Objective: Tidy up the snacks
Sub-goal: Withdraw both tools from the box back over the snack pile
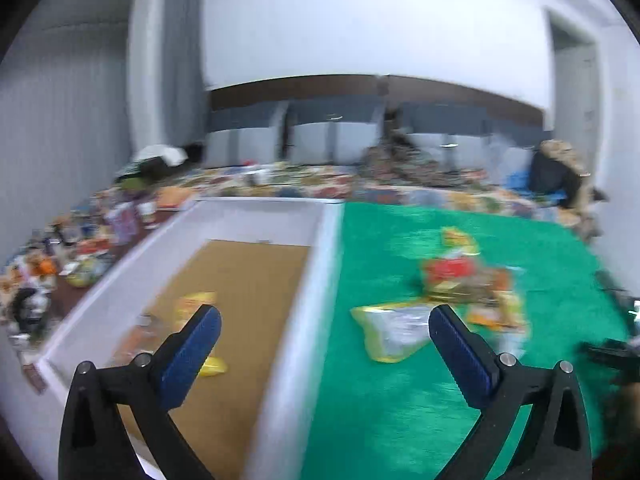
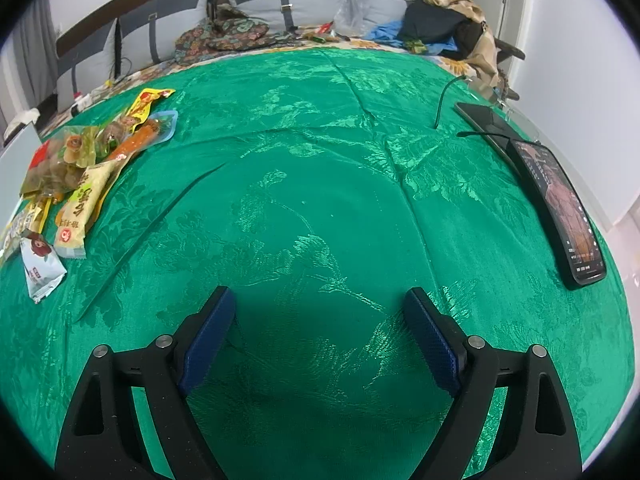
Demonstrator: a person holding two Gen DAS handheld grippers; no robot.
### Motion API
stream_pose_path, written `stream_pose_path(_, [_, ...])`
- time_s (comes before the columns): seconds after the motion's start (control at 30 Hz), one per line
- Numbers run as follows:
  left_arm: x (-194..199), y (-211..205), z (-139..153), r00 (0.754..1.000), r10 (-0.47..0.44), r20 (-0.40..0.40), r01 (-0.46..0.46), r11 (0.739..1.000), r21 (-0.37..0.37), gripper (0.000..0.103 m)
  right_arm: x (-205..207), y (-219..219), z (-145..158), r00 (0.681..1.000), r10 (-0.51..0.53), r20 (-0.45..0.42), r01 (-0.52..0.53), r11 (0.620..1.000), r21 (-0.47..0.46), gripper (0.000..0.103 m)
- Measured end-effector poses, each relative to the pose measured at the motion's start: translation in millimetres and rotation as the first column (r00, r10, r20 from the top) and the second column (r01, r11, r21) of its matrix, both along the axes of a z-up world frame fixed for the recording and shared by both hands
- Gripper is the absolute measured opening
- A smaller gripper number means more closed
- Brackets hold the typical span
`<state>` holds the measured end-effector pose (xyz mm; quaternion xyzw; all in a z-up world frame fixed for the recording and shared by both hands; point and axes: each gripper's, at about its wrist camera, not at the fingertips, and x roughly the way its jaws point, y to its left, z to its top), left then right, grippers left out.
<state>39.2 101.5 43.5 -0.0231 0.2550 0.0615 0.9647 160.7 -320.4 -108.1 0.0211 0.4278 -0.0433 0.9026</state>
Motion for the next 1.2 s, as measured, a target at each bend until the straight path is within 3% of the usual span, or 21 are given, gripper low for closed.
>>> stream_pose_path(0.1, [2.9,-36.7,-31.7,0.985,-0.127,-0.121,0.117,0.99,-0.084,0.103,0.3,-0.4,-0.2,1.0,0.0,0.0,0.0,1.0,0.0,0.089])
stream_pose_path(0.13, [7.1,-46.9,-46.2,0.97,-0.169,-0.172,0.15,0.982,-0.117,0.103,-0.1,0.4,0.3,1.0,0.0,0.0,0.0,1.0,-0.001,0.089])
stream_pose_path(0.17, [13.7,-60.3,-66.6,0.94,-0.232,-0.248,0.199,0.968,-0.15,0.103,0.2,-0.2,0.0,1.0,0.0,0.0,0.0,1.0,0.0,0.089])
stream_pose_path(0.27, [29.3,-86.9,-104.8,0.878,-0.303,-0.372,0.28,0.953,-0.116,0.103,0.2,-0.3,0.0,1.0,0.0,-0.001,0.0,1.0,0.001,0.089])
stream_pose_path(0.37, [50.4,-94.3,-124.7,0.855,-0.305,-0.419,0.29,0.952,-0.1,0.103,0.2,-0.2,0.1,1.0,0.0,-0.001,0.0,1.0,0.001,0.089])
stream_pose_path(0.57, [90.1,-86.9,-146.3,0.848,-0.256,-0.464,0.227,0.967,-0.117,0.103,0.2,-0.3,0.2,1.0,0.0,-0.001,0.0,1.0,0.002,0.089])
stream_pose_path(0.6, [92.9,-87.6,-148.3,0.856,-0.242,-0.457,0.223,0.97,-0.097,0.103,0.1,0.0,0.4,1.0,0.0,-0.001,0.0,1.0,0.002,0.089])
stream_pose_path(0.67, [95.0,-90.9,-151.2,0.86,-0.233,-0.455,0.233,0.971,-0.055,0.103,0.3,-0.3,0.3,1.0,0.0,-0.001,0.0,1.0,0.002,0.089])
stream_pose_path(0.8, [91.1,-91.6,-154.1,0.882,-0.248,-0.401,0.25,0.967,-0.049,0.103,0.4,-0.5,0.2,1.0,0.001,-0.002,-0.001,1.0,0.003,0.09])
stream_pose_path(1.2, [90.0,-89.8,-154.3,0.885,-0.243,-0.396,0.247,0.968,-0.044,0.103,0.4,0.1,0.6,1.0,0.0,-0.002,0.0,1.0,0.004,0.09])
